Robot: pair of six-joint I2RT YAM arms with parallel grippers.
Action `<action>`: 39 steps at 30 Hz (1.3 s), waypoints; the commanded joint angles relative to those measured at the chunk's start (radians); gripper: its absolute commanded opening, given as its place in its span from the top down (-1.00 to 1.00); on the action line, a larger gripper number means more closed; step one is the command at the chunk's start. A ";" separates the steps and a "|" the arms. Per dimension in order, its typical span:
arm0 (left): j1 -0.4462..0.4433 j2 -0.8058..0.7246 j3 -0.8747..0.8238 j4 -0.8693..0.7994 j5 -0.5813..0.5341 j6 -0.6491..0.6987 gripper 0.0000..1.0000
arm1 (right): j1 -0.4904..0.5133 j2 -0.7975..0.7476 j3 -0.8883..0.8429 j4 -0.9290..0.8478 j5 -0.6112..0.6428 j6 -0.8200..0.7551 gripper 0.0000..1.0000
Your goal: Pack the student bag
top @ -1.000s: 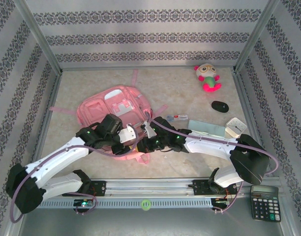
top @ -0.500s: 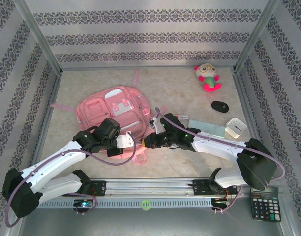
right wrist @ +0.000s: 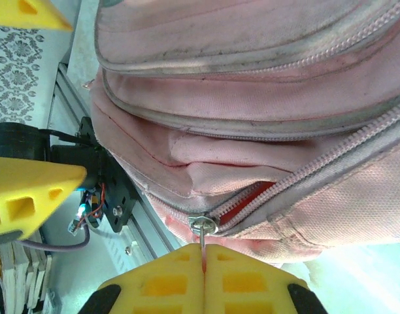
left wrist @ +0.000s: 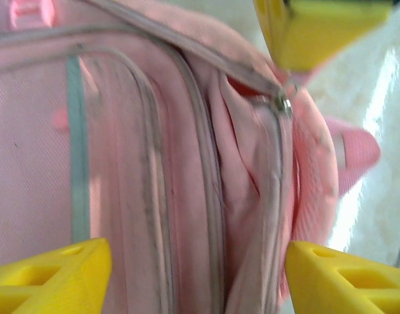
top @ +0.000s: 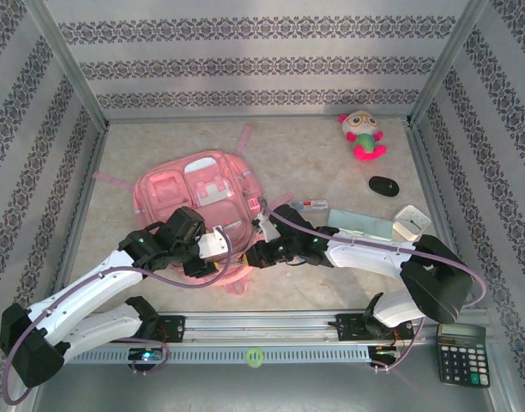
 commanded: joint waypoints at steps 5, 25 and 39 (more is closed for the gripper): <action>-0.028 0.122 -0.051 0.205 0.091 -0.051 -0.57 | -0.010 -0.068 -0.020 0.016 0.005 0.009 1.00; -0.049 0.208 -0.093 0.327 0.251 -0.216 0.88 | -0.007 -0.025 -0.098 0.150 0.008 0.106 1.00; -0.049 0.185 -0.089 0.424 0.292 -0.318 0.88 | 0.033 -0.035 -0.125 0.154 0.092 0.027 0.84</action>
